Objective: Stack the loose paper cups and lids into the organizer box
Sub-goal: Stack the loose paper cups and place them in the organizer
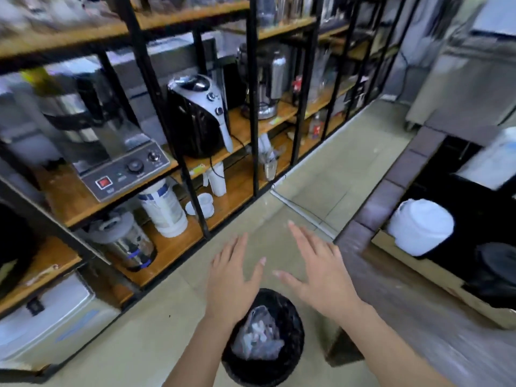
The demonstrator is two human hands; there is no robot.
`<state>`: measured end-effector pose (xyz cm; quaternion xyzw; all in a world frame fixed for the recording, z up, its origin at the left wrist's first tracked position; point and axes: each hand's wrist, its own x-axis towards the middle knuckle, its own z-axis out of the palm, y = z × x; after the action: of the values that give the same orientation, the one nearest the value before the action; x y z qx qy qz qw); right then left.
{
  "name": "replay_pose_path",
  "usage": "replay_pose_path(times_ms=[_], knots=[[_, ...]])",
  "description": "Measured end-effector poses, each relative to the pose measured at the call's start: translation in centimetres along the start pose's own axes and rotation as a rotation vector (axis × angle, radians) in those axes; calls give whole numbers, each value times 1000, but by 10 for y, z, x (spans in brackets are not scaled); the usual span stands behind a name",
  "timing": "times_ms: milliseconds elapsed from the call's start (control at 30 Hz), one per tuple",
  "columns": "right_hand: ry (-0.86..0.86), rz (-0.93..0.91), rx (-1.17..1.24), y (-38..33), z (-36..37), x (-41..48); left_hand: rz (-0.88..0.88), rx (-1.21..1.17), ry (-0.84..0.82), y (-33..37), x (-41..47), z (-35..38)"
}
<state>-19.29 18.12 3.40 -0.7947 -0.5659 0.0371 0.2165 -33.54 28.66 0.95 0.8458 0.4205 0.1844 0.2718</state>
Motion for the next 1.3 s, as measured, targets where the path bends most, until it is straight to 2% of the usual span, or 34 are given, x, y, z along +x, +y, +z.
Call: replay_pose_path(times_ms=[167,300,700,833,933,1100,1300], knots=[[158,88,-39,22,-64,1,182,-43,10,68,25,-3],[273,199,-83,49,-105,-17,312,-67,-61,123,36,16],[562,589,-211,187,-211,-128,619,-191,-262,301,26,122],[633,644,-202,244,-239,-163,695,-204,-279,358,16,165],[641,680,-221,288,-258,-186,744,-182,-271,401,7,198],[583,743,-233,356,-280,-225,771,-169,-368,457,-9,253],[534,811,-151,416,-269,-251,758,-144,-498,490,-19,304]])
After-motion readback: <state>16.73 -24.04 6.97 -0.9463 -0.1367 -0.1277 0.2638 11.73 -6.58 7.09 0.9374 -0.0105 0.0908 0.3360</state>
